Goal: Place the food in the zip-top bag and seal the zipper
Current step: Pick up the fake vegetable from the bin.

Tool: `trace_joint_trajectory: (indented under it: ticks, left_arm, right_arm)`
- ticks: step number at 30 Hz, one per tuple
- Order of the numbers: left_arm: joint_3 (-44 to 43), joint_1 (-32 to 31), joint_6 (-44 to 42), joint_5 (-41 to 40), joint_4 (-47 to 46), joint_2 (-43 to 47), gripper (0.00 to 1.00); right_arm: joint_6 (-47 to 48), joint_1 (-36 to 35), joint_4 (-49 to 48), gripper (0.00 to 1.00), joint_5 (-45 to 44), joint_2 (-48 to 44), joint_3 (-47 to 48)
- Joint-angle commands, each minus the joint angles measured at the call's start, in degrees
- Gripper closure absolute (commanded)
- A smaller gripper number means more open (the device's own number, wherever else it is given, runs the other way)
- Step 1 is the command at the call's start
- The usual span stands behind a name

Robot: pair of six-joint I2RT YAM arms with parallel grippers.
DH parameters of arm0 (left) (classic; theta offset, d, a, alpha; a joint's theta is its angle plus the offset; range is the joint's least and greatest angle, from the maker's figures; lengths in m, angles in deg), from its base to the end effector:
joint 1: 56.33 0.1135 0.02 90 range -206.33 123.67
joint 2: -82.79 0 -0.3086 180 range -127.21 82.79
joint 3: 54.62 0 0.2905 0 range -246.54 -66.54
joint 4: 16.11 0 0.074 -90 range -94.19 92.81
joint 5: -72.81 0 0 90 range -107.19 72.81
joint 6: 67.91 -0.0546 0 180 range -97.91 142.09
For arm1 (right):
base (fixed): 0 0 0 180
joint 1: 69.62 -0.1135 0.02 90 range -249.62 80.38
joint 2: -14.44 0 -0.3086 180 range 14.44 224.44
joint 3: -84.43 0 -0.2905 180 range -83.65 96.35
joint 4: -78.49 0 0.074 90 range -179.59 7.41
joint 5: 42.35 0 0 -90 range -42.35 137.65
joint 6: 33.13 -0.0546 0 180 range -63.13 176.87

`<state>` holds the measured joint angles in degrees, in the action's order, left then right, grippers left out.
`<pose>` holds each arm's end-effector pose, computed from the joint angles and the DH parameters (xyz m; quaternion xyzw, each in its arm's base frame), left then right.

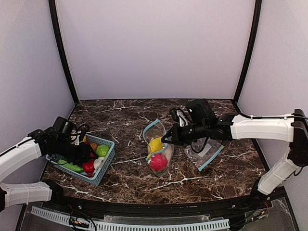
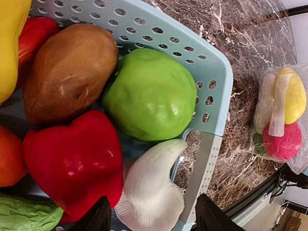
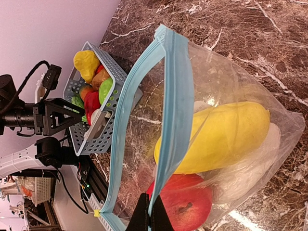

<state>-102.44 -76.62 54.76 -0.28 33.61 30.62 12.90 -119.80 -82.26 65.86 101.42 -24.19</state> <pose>0.1769 -0.0823 0.2330 -0.0564 0.9403 -0.2612 0.2107 0.2346 0.3080 0.2716 -0.1206 0.8700 0.4302 0.2086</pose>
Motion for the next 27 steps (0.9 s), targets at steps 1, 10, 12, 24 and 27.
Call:
trace_joint_trajectory:
  ticks: [1,10,12,24,27]
  left_arm:
    - [2.12,-0.43,1.84,-0.45,1.35,-0.34,0.43]
    - [2.69,-2.04,1.71,1.05,-1.8,-3.83,0.53]
    - [2.98,-2.03,1.56,0.29,-2.3,-4.45,0.53]
    - [4.46,-2.03,2.07,0.01,-7.82,-7.99,0.58]
    - [4.48,-2.03,2.07,-0.41,-7.57,-7.59,0.65]
  right_arm:
    - [0.3,0.34,-1.36,1.0,0.59,0.39,1.46]
    - [0.36,0.34,-1.42,1.0,0.29,0.01,1.14]
    - [0.25,0.39,-1.61,1.0,0.41,0.05,1.1]
    - [0.25,0.34,-1.71,1.0,0.67,-0.24,0.8]
    - [0.17,0.34,-1.95,1.0,0.88,-0.19,0.76]
